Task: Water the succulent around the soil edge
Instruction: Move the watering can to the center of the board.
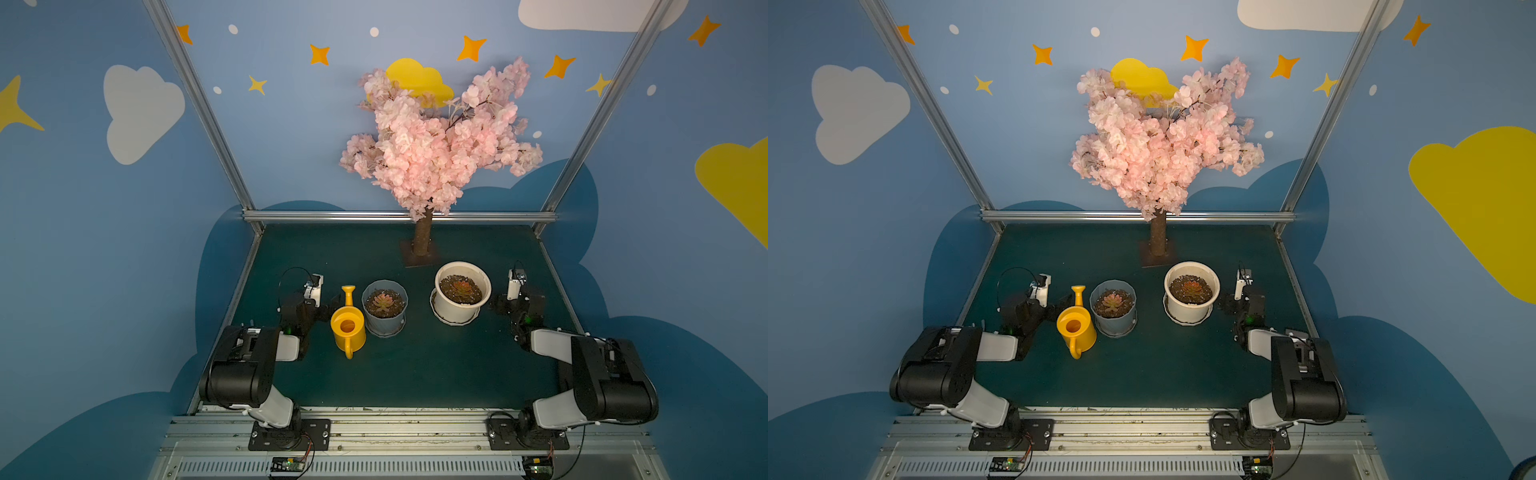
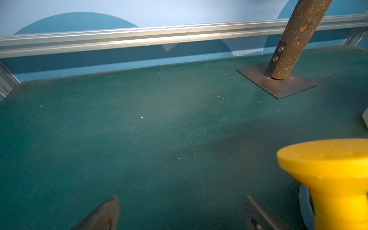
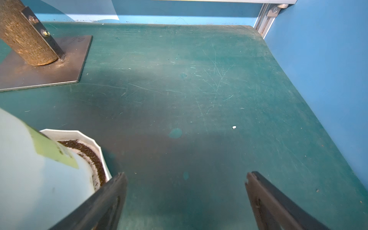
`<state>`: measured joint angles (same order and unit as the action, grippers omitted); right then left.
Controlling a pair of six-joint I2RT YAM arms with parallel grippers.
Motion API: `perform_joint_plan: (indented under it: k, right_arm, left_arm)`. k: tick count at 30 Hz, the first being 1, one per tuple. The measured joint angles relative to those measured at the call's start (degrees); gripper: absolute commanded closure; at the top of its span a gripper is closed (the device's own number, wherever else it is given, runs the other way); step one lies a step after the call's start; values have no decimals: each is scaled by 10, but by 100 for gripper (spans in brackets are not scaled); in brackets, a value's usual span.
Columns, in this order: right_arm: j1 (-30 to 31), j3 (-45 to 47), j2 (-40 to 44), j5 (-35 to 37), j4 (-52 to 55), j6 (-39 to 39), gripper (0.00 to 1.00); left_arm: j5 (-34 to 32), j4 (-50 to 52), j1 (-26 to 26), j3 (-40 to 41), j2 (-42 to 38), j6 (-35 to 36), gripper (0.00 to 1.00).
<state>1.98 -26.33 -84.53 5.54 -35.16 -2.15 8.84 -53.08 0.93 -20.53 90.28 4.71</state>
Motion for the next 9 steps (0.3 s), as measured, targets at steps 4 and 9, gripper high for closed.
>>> perform_joint_plan:
  k: [4, 9]
  right_arm:
    - [0, 0, 0, 0, 1, 0, 2]
    - [0, 0, 0, 0, 1, 0, 2]
  left_arm:
    - [0, 7, 0, -4, 0, 0, 0]
    - [0, 7, 0, -5, 0, 0, 0]
